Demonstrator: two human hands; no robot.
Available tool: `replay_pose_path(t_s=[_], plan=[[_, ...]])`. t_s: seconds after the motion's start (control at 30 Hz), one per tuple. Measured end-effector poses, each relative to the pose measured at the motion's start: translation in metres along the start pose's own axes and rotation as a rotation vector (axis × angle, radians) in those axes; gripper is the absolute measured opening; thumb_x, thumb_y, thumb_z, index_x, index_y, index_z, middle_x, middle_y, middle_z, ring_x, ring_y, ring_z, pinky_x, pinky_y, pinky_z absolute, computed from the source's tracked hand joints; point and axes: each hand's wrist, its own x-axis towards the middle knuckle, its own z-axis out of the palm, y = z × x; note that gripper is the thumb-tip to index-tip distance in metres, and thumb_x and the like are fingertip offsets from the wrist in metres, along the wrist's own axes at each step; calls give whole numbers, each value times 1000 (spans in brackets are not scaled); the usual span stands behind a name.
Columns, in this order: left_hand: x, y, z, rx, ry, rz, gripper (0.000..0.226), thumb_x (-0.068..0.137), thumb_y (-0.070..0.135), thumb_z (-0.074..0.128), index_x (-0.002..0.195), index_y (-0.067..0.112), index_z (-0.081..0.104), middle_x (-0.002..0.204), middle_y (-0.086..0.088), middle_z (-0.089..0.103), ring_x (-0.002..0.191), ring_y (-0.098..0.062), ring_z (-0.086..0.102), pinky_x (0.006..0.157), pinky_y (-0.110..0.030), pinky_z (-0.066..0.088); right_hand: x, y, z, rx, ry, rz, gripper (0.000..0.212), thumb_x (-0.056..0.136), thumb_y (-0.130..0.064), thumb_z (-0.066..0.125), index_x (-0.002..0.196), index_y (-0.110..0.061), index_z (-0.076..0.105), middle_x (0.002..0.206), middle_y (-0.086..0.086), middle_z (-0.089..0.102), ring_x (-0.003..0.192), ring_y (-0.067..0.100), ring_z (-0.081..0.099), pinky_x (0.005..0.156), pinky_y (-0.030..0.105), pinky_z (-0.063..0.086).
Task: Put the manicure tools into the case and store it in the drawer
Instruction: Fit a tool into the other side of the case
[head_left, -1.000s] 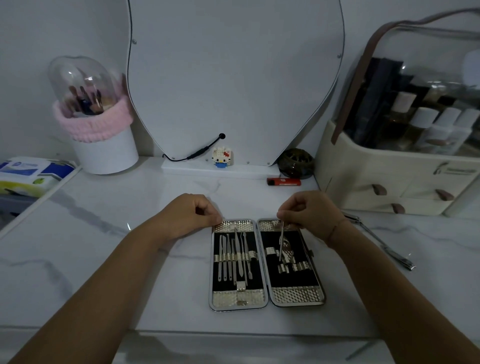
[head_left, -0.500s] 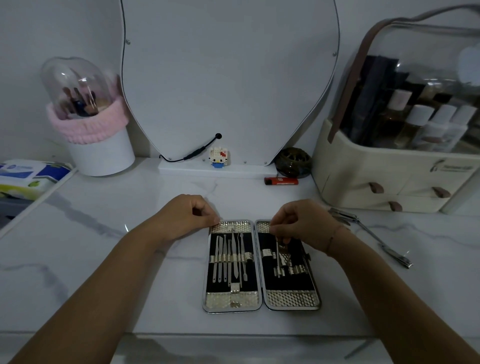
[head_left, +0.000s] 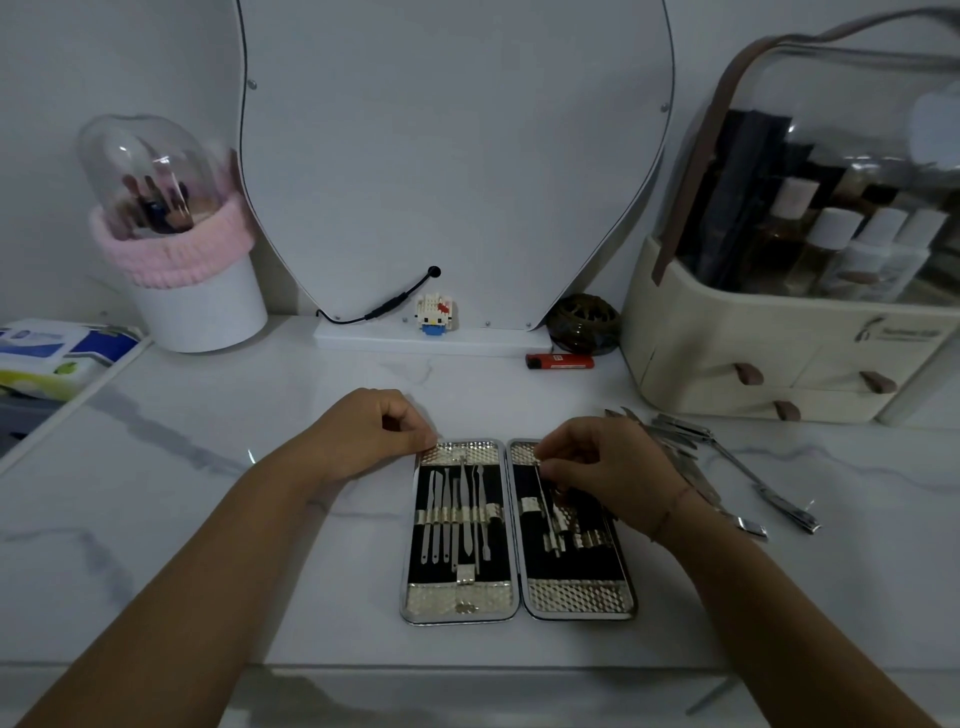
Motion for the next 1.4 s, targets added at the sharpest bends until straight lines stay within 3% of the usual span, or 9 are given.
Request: replay_pose_path(t_s=[0.23, 0.37, 0.63, 0.77, 0.83, 0.93, 1.03, 1.2, 1.4], plan=[[1, 1, 0, 9, -6, 7, 8, 75, 20, 78, 73, 13, 75, 75, 12, 68, 74, -2, 61, 72, -12, 44, 0, 2, 2, -203, 32, -43, 17, 88, -23, 56, 98, -22, 70, 84, -14, 61, 78, -4, 54, 70, 6, 39], [1, 2, 1, 7, -4, 20, 8, 75, 18, 78, 73, 11, 75, 74, 11, 68, 71, 0, 60, 68, -7, 43, 1, 1, 3, -259, 24, -71, 15, 88, -25, 56, 95, -22, 69, 81, -17, 54, 75, -6, 49, 66, 5, 33], [0, 2, 1, -1, -6, 8, 7, 75, 20, 78, 71, 15, 75, 76, 12, 68, 77, -5, 62, 79, -22, 47, -1, 4, 6, -255, 17, -105, 6, 85, -30, 60, 81, -25, 62, 83, -6, 56, 77, 7, 51, 70, 17, 41], [0, 1, -1, 30, -6, 4, 7, 76, 21, 77, 70, 17, 75, 77, 10, 69, 78, -8, 63, 80, -25, 48, -4, 3, 3, -206, 14, -111, 2, 82, -26, 64, 81, -26, 65, 83, -8, 58, 77, 5, 55, 68, 12, 44], [-1, 1, 0, 27, -5, 11, 7, 75, 21, 78, 70, 17, 75, 77, 10, 69, 77, -8, 63, 77, -23, 47, -7, 5, -5, -127, 45, -88, 4, 82, -22, 65, 83, -25, 66, 81, -11, 61, 76, 3, 60, 69, 9, 48], [-2, 3, 2, -5, 16, 17, 11, 73, 20, 80, 64, 17, 73, 74, 10, 68, 71, -4, 62, 69, -15, 46, -10, 18, -28, -111, 282, -8, 5, 79, -18, 68, 83, -21, 70, 73, -17, 62, 68, -1, 60, 64, 8, 46], [-3, 4, 5, -14, 46, 26, 19, 70, 20, 82, 56, 20, 69, 70, 6, 67, 64, -1, 59, 61, -8, 44, -12, 33, -52, -160, 426, 132, 5, 78, -17, 70, 81, -15, 71, 69, -10, 62, 67, 1, 57, 61, 14, 40], [-2, 5, 6, -23, 56, 31, 23, 69, 18, 83, 52, 21, 67, 65, 9, 65, 59, 1, 57, 57, -7, 42, -7, 43, -64, -273, 427, 236, 7, 75, -19, 72, 79, -13, 71, 71, -2, 65, 72, 13, 59, 70, 24, 43], [-3, 5, 6, -7, 58, 20, 21, 68, 21, 83, 56, 16, 67, 68, 2, 66, 59, -1, 56, 58, -9, 42, -6, 43, -61, -367, 372, 275, 10, 75, -23, 72, 76, -13, 70, 73, -1, 62, 68, 11, 54, 69, 24, 39]])
